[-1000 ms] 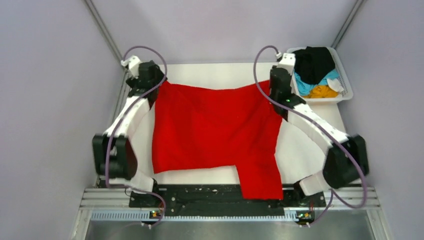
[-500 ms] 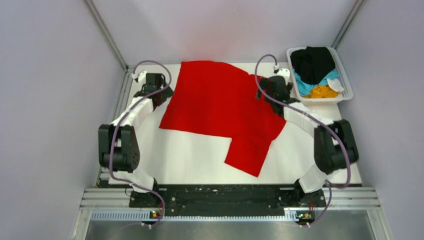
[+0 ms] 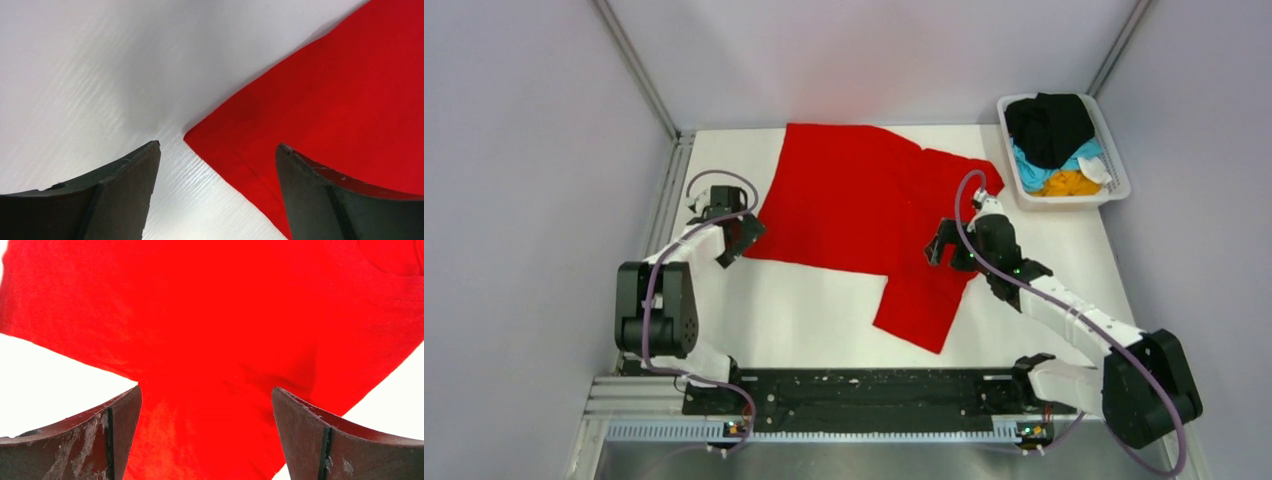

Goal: Fold and stack the t-shirts
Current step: Flatten out the tshirt

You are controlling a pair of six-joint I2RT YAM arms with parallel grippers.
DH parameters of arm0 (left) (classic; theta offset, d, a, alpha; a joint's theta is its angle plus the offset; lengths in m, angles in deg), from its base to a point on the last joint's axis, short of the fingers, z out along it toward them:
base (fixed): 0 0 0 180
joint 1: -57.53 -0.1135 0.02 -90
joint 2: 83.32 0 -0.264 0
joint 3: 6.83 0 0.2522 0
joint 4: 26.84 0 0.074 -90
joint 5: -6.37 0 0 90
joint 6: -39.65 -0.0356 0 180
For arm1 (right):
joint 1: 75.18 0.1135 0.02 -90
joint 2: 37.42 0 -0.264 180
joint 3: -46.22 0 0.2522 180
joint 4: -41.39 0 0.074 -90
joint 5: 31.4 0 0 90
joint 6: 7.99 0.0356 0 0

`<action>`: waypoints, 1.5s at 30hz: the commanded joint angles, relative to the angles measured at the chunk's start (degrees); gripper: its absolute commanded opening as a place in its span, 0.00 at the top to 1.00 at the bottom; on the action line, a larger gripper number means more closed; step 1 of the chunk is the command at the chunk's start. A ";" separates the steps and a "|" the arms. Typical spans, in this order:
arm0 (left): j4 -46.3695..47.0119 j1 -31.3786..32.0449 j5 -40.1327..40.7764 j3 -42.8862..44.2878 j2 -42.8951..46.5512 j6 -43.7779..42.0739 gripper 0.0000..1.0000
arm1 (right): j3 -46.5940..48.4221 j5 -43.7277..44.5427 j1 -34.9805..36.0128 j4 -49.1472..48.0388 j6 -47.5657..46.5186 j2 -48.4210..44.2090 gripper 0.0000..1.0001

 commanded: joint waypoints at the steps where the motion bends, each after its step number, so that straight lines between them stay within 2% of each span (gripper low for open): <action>1: 0.16 -0.66 -7.10 6.24 -7.90 0.45 0.14 | -0.01 2.28 0.37 2.80 1.96 -4.19 0.01; 3: -2.34 -0.55 -11.38 8.31 -10.64 0.14 0.24 | -0.39 3.46 0.37 3.70 2.33 -5.16 0.02; 6: -3.26 -0.30 -17.05 7.58 -11.77 -0.35 0.33 | -0.52 3.47 0.43 4.33 2.46 -5.96 0.02; 10: -4.43 0.83 -15.07 7.03 -11.69 -1.61 0.37 | -0.50 3.88 0.54 4.83 2.35 -5.89 0.02; 12: -4.48 0.90 -14.61 7.61 -13.08 -1.69 0.44 | -0.60 4.00 0.76 5.03 2.16 -5.73 0.03; 13: -4.62 0.97 -15.13 8.28 -13.97 -1.84 0.55 | -0.52 4.30 0.98 5.28 2.04 -5.73 0.03; 16: -4.23 1.24 -16.40 9.13 -14.93 -2.10 0.99 | -0.43 6.06 2.11 6.98 2.06 -6.06 0.03; 21: -2.49 1.43 -12.13 5.07 -9.39 -1.78 1.00 | -0.22 7.56 6.44 10.53 4.00 -6.15 0.05; 25: -1.66 1.43 -7.86 -0.80 -2.25 -0.18 1.00 | 3.09 10.94 16.48 18.08 5.11 -5.05 0.07; 30: -0.20 1.95 -8.77 -8.44 5.97 1.36 1.00 | 3.50 11.80 25.61 30.60 11.96 -5.41 0.14; 36: -0.16 3.41 -8.10 -13.98 11.31 4.05 1.00 | 3.72 10.43 34.77 37.56 16.89 -2.63 0.23; 43: -1.09 4.11 -5.88 -15.56 15.85 5.21 1.00 | 2.08 10.90 36.40 36.81 19.63 4.19 0.31; 45: -1.04 4.15 -6.02 -15.71 16.46 5.38 1.00 | 1.79 12.18 36.46 36.25 20.76 6.32 0.37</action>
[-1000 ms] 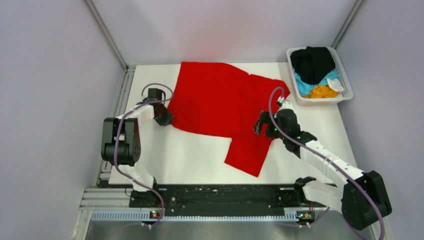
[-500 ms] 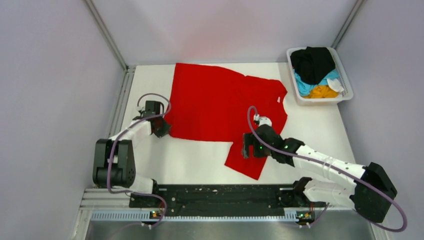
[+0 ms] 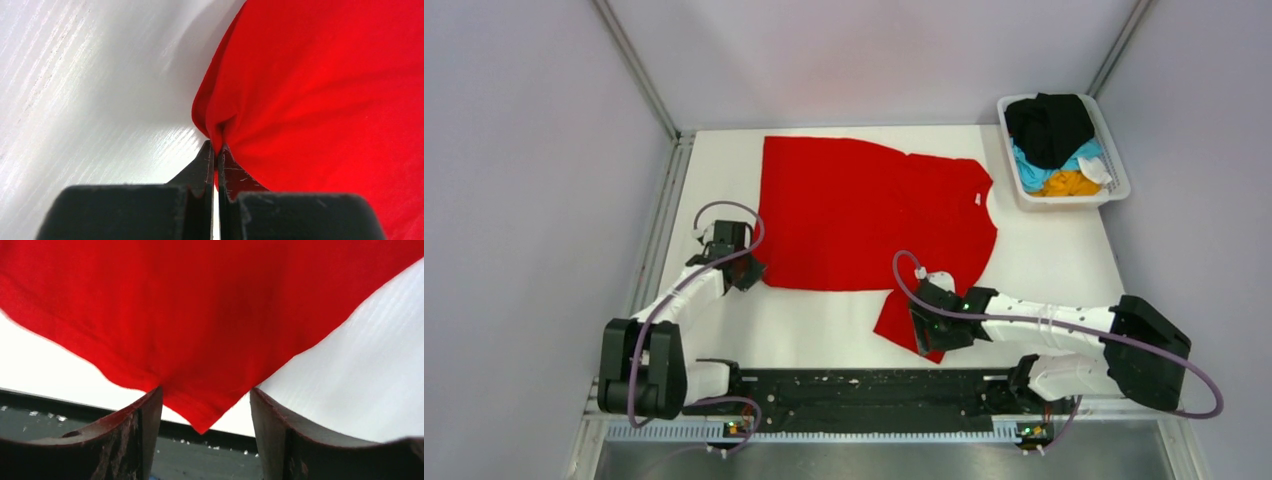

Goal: Fold and stack the t-shirts
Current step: Flatten out the tshirt

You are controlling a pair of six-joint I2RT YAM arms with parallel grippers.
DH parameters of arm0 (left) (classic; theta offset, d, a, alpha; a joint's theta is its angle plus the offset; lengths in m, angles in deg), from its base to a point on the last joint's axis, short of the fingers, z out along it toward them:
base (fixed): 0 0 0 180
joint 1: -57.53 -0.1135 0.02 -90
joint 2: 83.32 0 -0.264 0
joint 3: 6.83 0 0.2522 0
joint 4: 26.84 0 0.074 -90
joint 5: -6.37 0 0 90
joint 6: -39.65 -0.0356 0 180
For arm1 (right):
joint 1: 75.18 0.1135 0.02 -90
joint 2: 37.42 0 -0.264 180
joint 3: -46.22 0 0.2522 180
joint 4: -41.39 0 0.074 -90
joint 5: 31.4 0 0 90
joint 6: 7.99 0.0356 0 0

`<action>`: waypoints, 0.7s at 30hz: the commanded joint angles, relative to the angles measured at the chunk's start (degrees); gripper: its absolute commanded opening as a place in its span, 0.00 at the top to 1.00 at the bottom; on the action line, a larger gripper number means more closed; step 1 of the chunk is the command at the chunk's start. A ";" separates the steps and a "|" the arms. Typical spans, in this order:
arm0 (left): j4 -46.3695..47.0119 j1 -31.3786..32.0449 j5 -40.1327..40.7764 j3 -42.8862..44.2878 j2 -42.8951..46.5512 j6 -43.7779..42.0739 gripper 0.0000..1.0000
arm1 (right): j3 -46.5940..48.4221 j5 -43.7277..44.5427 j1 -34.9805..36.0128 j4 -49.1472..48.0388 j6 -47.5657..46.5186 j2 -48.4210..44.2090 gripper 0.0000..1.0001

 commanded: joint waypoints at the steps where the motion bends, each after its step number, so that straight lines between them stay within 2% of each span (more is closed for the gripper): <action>1: 0.63 0.24 1.62 -0.74 2.86 1.16 1.00 | -0.07 2.92 0.64 -0.34 4.17 3.62 0.42; 5: 1.35 0.33 1.80 -1.67 3.74 1.44 1.00 | -1.82 4.20 0.34 -3.51 6.52 6.37 0.66; 9: 0.96 0.33 1.97 -1.48 4.74 1.21 1.00 | -0.79 8.95 -1.75 -3.44 7.94 7.33 1.00; 16: 2.45 0.33 0.94 2.59 6.21 -0.13 1.00 | 5.92 18.73 -9.83 -8.04 1.88 0.51 1.00; 21: 1.58 0.33 -1.39 10.68 5.08 -0.70 1.00 | 12.13 19.54 -18.85 -14.12 -5.22 -5.50 1.00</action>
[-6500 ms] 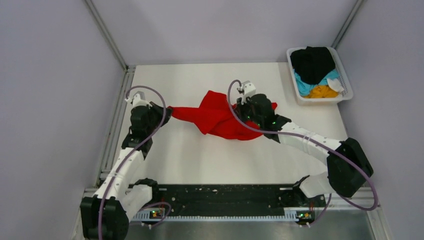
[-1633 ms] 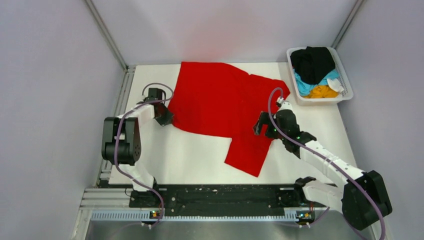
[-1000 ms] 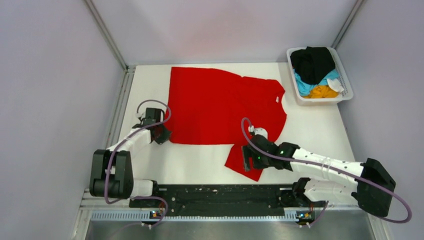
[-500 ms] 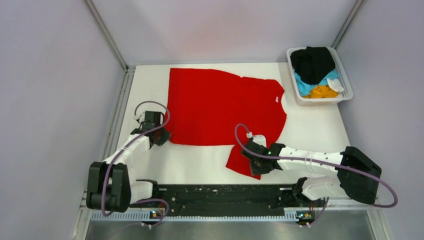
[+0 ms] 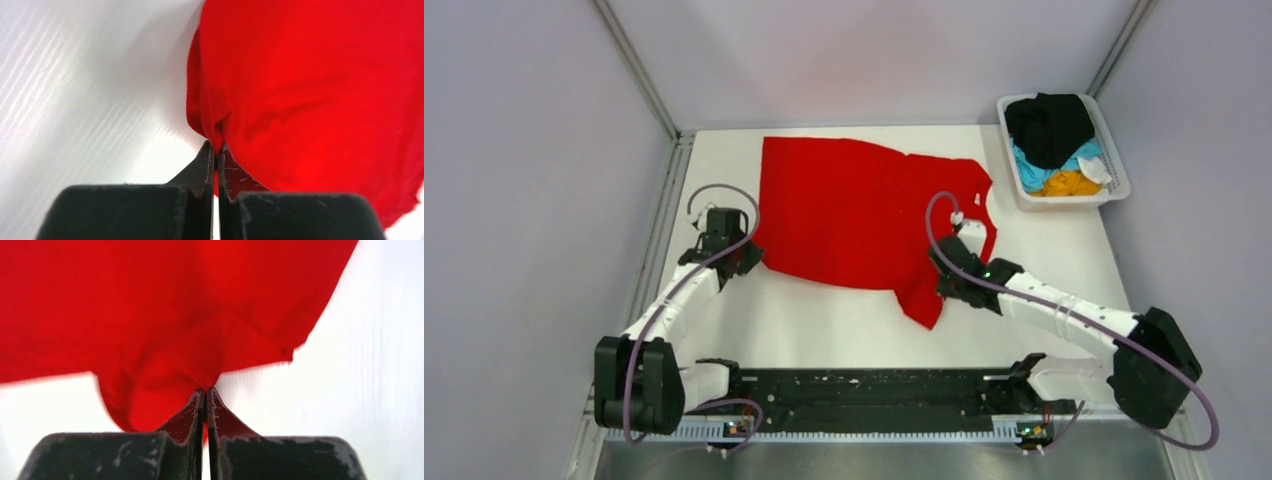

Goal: Fold and stack the t-shirts
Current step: Flatten out the tshirt

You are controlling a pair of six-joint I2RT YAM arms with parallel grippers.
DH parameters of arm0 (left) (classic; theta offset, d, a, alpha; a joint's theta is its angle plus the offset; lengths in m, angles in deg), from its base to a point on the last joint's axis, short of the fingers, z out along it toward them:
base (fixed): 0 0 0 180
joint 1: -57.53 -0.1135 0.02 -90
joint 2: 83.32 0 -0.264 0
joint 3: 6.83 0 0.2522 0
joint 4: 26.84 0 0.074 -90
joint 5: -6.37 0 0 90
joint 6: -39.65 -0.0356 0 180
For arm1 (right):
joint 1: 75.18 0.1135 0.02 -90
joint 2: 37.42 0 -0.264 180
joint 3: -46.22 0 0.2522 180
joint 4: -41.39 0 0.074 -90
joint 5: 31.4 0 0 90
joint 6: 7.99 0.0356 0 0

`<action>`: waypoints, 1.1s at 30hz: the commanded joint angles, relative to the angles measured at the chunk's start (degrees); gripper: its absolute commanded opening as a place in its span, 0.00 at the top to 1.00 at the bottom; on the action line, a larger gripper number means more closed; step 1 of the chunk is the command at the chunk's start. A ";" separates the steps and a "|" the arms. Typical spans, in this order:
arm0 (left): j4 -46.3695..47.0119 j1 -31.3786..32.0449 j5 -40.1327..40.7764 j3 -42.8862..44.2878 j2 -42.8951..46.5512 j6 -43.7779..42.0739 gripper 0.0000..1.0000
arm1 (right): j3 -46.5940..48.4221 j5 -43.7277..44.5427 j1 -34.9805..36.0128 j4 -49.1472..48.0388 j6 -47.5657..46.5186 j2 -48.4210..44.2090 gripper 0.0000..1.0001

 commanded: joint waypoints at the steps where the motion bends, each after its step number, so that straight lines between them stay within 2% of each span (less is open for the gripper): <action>1: 0.96 0.09 -1.03 10.04 0.70 -1.25 1.00 | 10.29 5.86 -5.86 -7.80 -8.41 -7.34 1.00; 6: -3.15 0.09 -2.03 21.05 8.18 -3.17 1.00 | 23.04 8.91 -6.10 -8.61 -16.93 -14.03 1.00; 10: 0.20 0.09 -5.12 26.40 17.25 -6.70 1.00 | 31.02 8.80 -6.12 -9.13 -22.57 -19.54 1.00; 14: -1.08 0.09 -8.32 35.05 22.90 -7.47 1.00 | 42.62 2.04 -6.12 -6.18 -27.33 -22.61 1.00; 19: -6.08 0.09 -15.67 48.03 23.83 -9.29 1.00 | 54.79 -7.78 -6.11 -3.25 -29.81 -24.48 1.00; 24: -8.03 0.09 -21.57 57.58 24.26 -9.13 1.00 | 70.80 -12.75 -6.05 0.88 -33.23 -20.89 1.00; 29: -8.56 0.09 -24.01 60.98 25.56 -8.77 1.00 | 85.15 -9.53 -6.03 5.03 -37.24 -14.48 1.00; 33: -8.51 0.09 -20.80 58.36 25.76 -9.27 1.00 | 86.38 0.12 -6.06 3.38 -42.08 -10.84 1.00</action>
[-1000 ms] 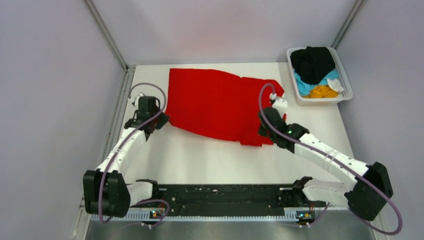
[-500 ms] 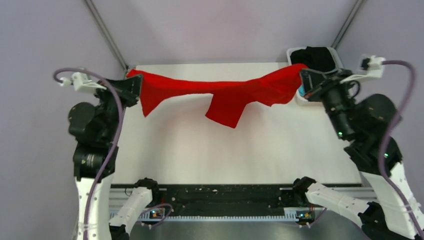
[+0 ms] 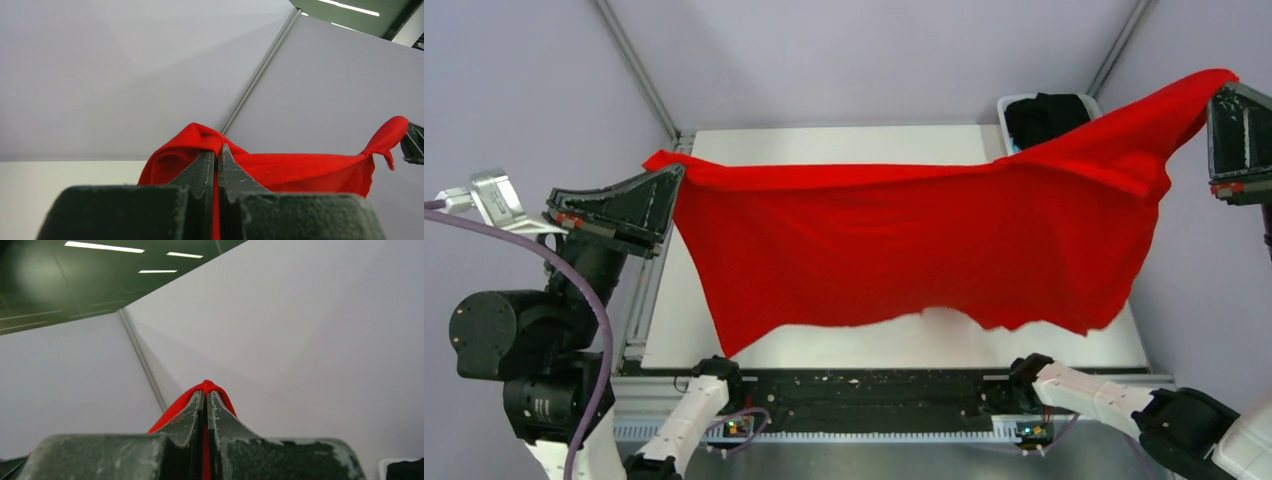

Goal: Fold and stack the t-shirts
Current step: Flatten out the tshirt

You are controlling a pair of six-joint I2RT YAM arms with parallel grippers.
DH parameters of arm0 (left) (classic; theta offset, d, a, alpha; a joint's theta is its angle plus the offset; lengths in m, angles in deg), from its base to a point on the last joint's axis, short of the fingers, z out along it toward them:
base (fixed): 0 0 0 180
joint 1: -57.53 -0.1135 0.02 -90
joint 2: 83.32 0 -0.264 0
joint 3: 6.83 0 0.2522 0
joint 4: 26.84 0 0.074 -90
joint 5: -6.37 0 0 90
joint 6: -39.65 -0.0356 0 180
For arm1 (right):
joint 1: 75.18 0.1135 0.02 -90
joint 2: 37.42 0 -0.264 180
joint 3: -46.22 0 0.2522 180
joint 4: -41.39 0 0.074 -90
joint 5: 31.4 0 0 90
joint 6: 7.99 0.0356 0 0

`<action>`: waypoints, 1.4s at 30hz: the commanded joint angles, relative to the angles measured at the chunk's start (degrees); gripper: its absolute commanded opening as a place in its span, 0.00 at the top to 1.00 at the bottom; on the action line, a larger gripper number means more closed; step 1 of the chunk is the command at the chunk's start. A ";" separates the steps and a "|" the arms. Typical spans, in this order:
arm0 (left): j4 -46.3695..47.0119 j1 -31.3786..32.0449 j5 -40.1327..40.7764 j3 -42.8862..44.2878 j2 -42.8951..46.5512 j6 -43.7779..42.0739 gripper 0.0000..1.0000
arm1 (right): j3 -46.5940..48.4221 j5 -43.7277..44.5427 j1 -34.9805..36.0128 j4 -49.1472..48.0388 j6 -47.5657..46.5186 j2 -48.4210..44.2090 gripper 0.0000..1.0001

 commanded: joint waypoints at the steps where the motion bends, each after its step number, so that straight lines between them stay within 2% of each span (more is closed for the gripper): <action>1: -0.35 0.05 2.66 -2.46 -0.52 -1.44 1.00 | -1.09 11.92 -0.18 -0.27 -7.93 6.03 1.00; 5: 1.21 0.06 12.19 -11.06 -2.96 -1.35 1.00 | -15.39 31.98 -0.20 -14.85 -18.43 7.50 1.00; 8: 5.23 0.06 17.59 -19.43 -6.59 -1.22 1.00 | -31.65 42.31 -0.37 -36.14 -29.65 9.14 1.00; 10: 8.06 0.06 19.70 -25.90 -10.34 -0.87 1.00 | -39.71 42.20 -2.00 -44.16 -30.43 11.18 1.00; 12: 11.82 0.02 23.31 -31.94 -15.04 0.52 1.00 | -45.20 40.11 -4.99 -44.09 -23.48 14.10 1.00; 15: 17.38 -0.02 31.23 -37.38 -25.49 2.11 0.91 | -55.27 32.37 -9.80 -46.45 -13.09 20.18 1.00; 17: 19.68 -0.11 34.08 -37.34 -34.09 2.28 0.85 | -59.78 27.36 -12.95 -49.79 -6.20 26.53 1.00; 18: 20.12 -0.11 35.16 -36.21 -38.64 2.02 0.79 | -60.76 25.61 -13.84 -51.56 -3.91 30.52 1.00; 19: 19.91 -0.18 36.45 -34.26 -43.51 2.17 0.60 | -60.72 23.77 -14.52 -52.92 -2.78 34.75 1.00; 20: 17.50 -0.46 36.96 -29.58 -47.83 2.54 0.35 | -59.55 22.20 -14.94 -53.49 -1.88 38.84 0.96; 21: 13.47 -0.74 37.41 -24.99 -52.33 3.45 0.18 | -57.56 20.45 -15.31 -53.48 -1.91 42.88 0.90; 22: 9.51 -0.81 38.35 -20.84 -55.88 3.65 0.04 | -54.59 18.50 -15.60 -52.44 -2.25 46.53 0.82; 23: 7.30 -0.78 38.88 -17.69 -58.51 3.18 0.01 | -51.53 17.72 -15.95 -50.58 -2.03 49.91 0.71; 25: 3.93 -0.82 38.12 -13.74 -61.26 2.17 0.01 | -45.48 16.78 -16.11 -44.57 -1.39 54.59 0.50; 26: 3.41 -0.77 37.06 -13.33 -61.54 2.01 0.01 | -43.89 16.25 -16.07 -42.41 -0.84 55.10 0.34; 27: 4.01 -0.73 35.95 -14.15 -60.89 1.88 0.01 | -43.82 15.79 -16.12 -41.41 -0.66 54.53 0.11; 28: 4.89 -0.73 34.59 -15.74 -59.94 1.80 0.01 | -44.53 15.32 -16.08 -41.15 -0.54 53.40 0.02; 31: 8.77 -0.58 28.01 -22.82 -55.20 2.24 0.01 | -48.60 11.32 -16.08 -37.99 1.84 47.77 0.01; 34: 16.70 0.41 17.92 -32.09 -50.26 1.88 0.01 | -55.03 3.25 -16.10 -34.20 7.38 42.08 0.01; 37: 21.95 2.08 8.15 -37.11 -49.81 1.81 0.01 | -62.26 -4.16 -16.29 -32.86 13.63 39.25 0.01; 39: 21.57 3.25 6.37 -37.14 -51.54 1.44 0.01 | -65.47 -8.86 -16.28 -33.21 17.06 39.14 0.01; 42: 21.00 4.01 6.23 -36.78 -54.71 0.95 0.01 | -68.07 -15.12 -16.30 -38.82 18.71 41.51 0.01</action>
